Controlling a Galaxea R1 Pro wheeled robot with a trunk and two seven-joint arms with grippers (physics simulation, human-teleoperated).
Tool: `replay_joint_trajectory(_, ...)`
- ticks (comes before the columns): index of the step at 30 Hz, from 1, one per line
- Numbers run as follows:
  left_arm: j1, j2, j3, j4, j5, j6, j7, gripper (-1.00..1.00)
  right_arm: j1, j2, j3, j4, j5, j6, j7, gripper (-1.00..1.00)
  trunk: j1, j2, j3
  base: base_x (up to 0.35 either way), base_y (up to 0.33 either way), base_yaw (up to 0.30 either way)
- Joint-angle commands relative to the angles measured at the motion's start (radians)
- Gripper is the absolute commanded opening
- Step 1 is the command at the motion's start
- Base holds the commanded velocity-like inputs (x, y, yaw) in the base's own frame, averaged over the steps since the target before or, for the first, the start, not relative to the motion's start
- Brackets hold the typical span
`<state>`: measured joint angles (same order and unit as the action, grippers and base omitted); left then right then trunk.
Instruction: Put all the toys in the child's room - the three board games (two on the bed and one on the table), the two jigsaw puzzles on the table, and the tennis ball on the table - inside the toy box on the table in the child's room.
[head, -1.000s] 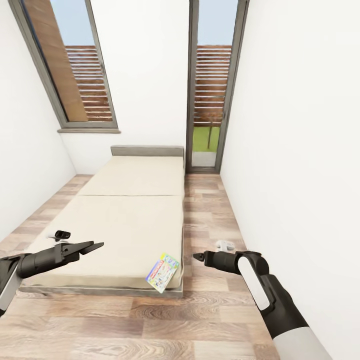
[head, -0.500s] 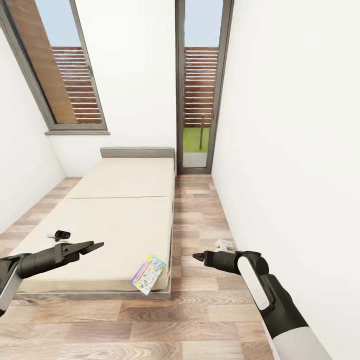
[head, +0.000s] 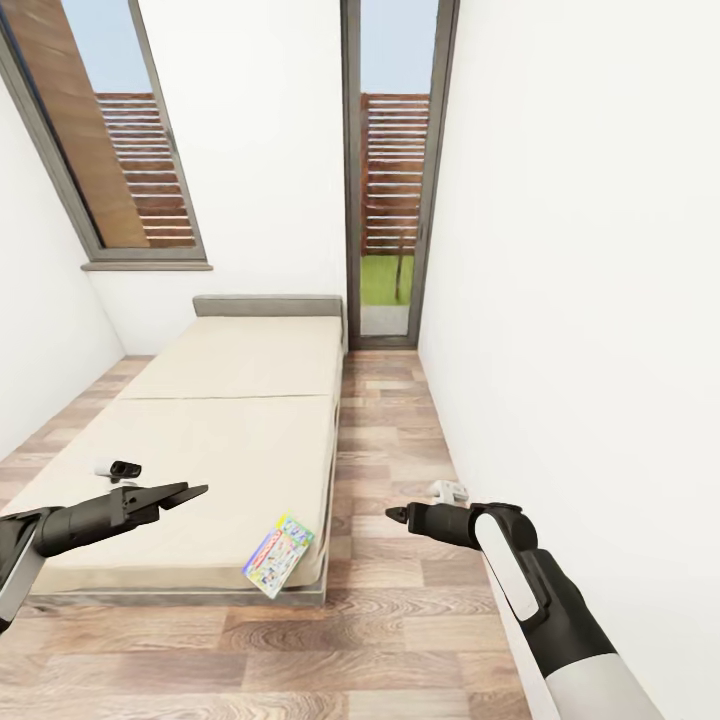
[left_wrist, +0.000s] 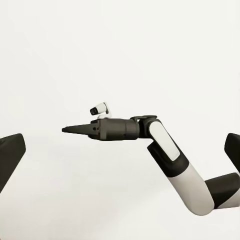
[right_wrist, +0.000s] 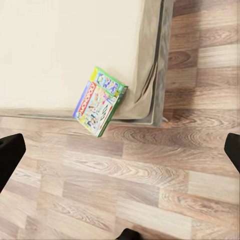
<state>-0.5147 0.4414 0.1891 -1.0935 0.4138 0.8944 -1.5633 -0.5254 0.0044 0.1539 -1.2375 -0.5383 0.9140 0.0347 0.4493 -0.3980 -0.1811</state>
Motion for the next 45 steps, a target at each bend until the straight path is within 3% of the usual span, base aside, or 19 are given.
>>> replay_joint_trajectory(1, -0.001, 0.0, 0.0, 0.0, 0.0, 0.011, -0.003, 1.0, -0.001, 0.0, -0.001, -0.001, 0.004, 0.004, 0.004, 1.0, 0.001, -0.002, -0.002, 0.031, -0.048, 0.0)
replay_joint_trajectory(45, -0.001, 0.0, 0.0, 0.0, 0.0, 0.011, -0.003, 1.0, -0.001, 0.001, 0.0, 0.0, 0.011, 0.005, 0.004, 1.0, 0.001, -0.002, -0.002, 0.082, -0.058, -0.006)
